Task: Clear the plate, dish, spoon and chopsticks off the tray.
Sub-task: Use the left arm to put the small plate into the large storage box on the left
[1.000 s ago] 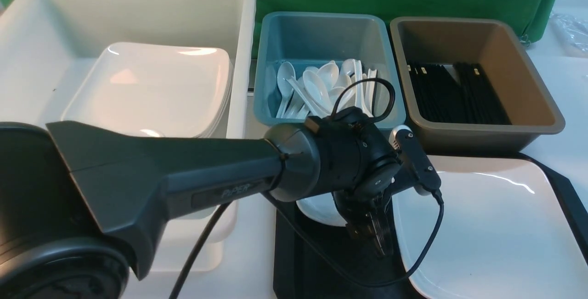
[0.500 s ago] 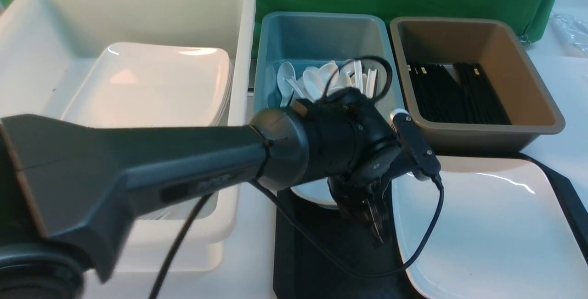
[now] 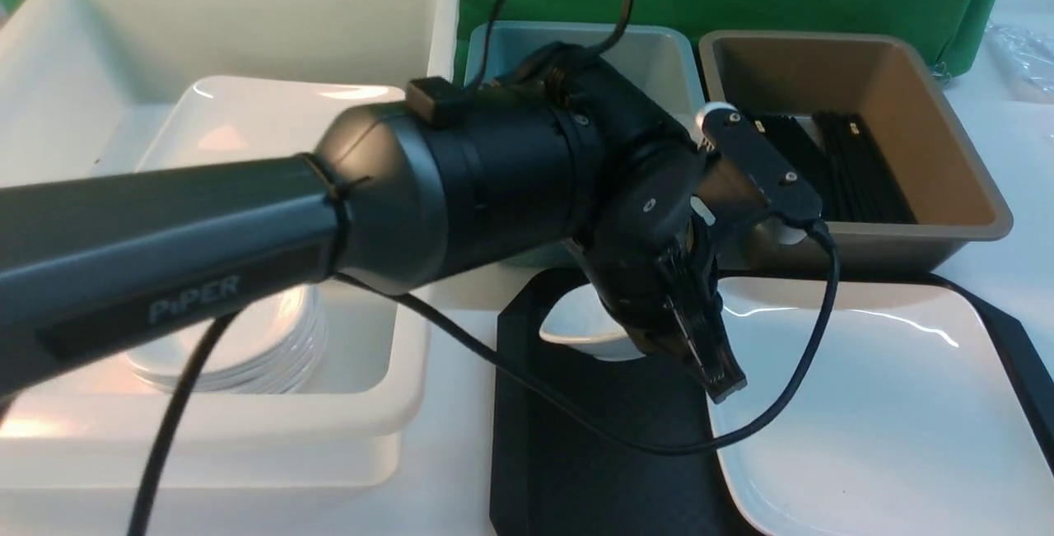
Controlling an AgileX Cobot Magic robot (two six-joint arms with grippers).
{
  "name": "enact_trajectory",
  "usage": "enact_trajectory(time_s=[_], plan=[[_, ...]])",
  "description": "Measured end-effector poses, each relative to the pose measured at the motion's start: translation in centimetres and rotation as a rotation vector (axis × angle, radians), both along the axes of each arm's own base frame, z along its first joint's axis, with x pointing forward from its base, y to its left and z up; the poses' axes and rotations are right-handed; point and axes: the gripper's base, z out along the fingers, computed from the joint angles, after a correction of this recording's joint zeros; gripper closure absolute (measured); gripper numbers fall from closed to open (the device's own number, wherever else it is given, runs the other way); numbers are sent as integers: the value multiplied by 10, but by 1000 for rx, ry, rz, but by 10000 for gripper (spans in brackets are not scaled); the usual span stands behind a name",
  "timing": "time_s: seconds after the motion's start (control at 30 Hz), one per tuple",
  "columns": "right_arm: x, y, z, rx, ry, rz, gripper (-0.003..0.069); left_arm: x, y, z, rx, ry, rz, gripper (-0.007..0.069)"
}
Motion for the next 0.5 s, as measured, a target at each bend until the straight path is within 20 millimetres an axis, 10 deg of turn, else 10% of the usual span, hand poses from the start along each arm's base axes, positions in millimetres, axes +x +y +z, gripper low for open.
enact_trajectory(time_s=[0.13, 0.33, 0.5], plan=[[0, 2, 6, 36, -27, 9, 622, -2, 7, 33, -19, -67, 0, 610], [5, 21, 37, 182, -152, 144, 622, -12, 45, 140, -80, -355, 59, 610], [28, 53, 53, 158, -140, 249, 622, -12, 105, 181, -24, -413, 223, 610]])
